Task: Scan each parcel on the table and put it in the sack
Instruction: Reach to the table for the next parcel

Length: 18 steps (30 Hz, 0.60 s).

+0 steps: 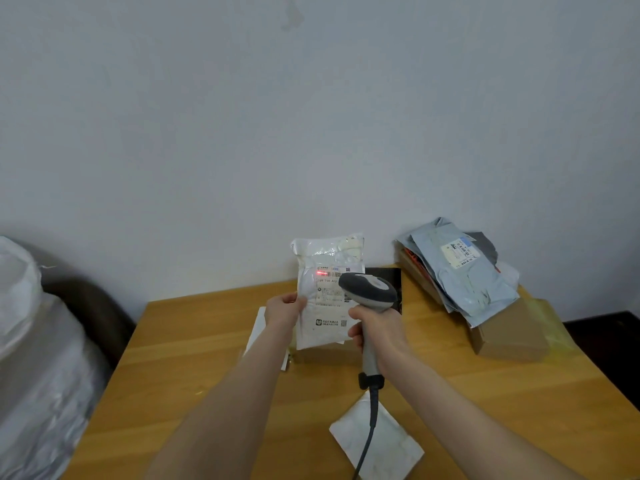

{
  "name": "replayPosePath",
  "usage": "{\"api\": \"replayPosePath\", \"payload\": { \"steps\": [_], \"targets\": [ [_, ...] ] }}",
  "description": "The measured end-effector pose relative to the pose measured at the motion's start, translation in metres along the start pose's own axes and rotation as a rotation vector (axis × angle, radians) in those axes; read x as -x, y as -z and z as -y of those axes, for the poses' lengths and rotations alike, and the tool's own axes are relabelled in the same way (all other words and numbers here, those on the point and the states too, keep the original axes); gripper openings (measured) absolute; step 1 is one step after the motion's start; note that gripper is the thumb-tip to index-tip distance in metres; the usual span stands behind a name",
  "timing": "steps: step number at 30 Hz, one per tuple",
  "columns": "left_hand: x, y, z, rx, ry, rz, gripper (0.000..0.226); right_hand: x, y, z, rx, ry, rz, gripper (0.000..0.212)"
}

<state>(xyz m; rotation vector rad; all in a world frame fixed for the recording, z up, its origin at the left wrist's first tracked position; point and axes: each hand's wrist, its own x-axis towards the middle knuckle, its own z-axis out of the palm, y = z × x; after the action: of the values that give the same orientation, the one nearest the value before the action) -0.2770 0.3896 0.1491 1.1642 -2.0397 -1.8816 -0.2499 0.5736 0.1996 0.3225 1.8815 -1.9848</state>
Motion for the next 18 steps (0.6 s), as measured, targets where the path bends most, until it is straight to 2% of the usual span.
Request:
{"api": "replayPosePath", "payload": {
  "steps": [10,18],
  "targets": [
    [0.006,0.015,0.003,0.007,0.003,-0.036,0.028,0.013,-0.006,0.003,0.052,0.007,0.014,0.006],
    [0.017,0.038,0.003,0.013,0.003,-0.09,0.031,0.017,-0.017,0.002,0.071,0.028,0.105,0.004]
  ]
}}
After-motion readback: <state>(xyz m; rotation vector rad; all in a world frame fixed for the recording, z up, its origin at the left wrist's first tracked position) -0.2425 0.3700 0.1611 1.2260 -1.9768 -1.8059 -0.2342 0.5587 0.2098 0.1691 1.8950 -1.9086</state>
